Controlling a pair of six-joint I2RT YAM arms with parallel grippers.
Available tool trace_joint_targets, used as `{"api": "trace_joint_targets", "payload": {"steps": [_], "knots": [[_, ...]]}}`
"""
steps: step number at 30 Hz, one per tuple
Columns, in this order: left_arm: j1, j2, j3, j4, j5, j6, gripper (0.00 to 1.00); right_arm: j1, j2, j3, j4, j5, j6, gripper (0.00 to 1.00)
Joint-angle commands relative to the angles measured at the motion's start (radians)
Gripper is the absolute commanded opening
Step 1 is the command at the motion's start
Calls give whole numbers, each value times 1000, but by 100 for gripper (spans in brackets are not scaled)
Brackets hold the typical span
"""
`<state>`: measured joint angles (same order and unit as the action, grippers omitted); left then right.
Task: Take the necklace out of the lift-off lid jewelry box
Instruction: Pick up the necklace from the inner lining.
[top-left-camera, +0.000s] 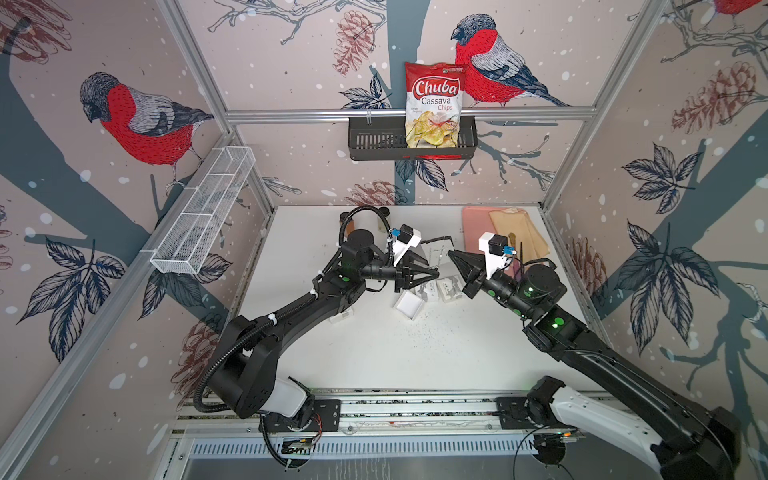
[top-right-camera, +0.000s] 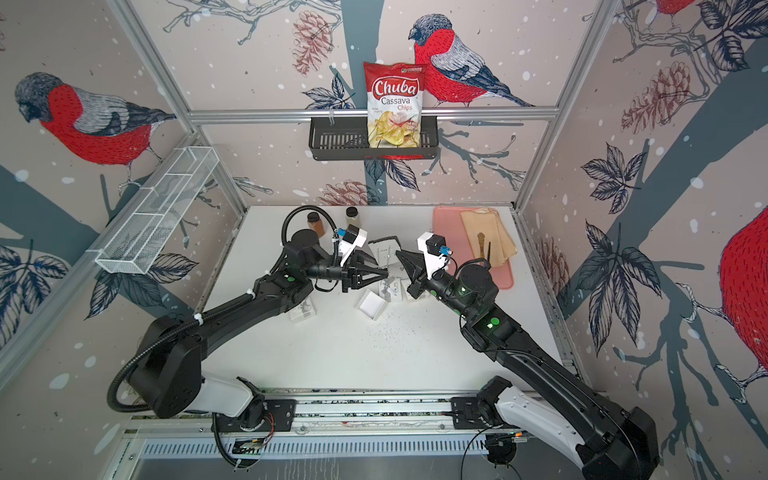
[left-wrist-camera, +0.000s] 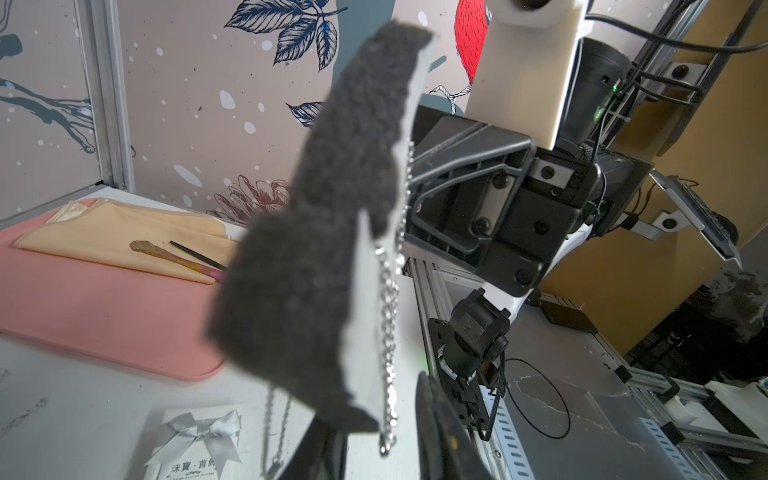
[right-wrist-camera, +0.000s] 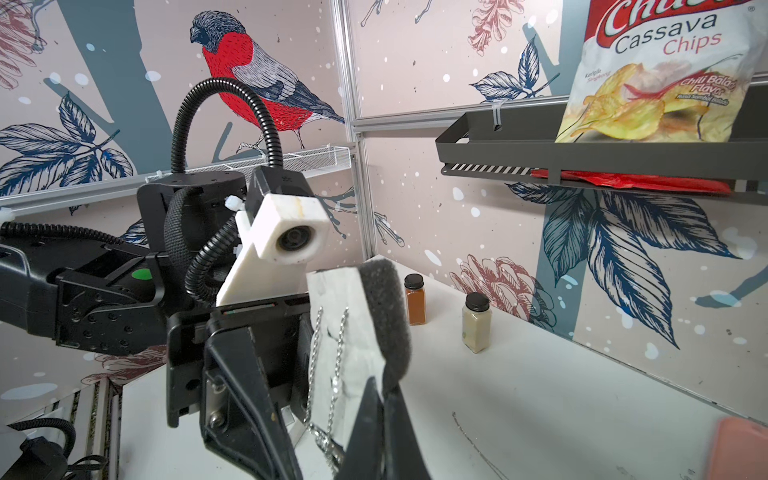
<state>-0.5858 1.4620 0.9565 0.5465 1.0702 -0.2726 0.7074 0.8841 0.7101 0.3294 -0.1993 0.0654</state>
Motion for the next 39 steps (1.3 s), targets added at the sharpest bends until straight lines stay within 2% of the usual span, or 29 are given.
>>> {"api": "trace_joint_targets", "payload": {"steps": [1, 12, 25, 28, 35, 39], "knots": [[-2, 13, 0, 123, -4, -77, 31, 7, -11, -8, 49, 52, -16, 0], [-7, 38, -15, 244, -46, -171, 36, 23, -34, -40, 107, 119, -18, 0], [-12, 69, -9, 322, -100, -220, 37, 35, -30, -37, 109, 121, -10, 0], [-14, 75, -9, 346, -98, -234, 35, 37, -28, -36, 112, 125, -10, 0], [-20, 75, -11, 364, -81, -244, 22, 38, -29, -41, 124, 162, -12, 0], [-20, 75, -13, 364, -76, -247, 20, 38, -36, -52, 142, 196, -12, 0]]}}
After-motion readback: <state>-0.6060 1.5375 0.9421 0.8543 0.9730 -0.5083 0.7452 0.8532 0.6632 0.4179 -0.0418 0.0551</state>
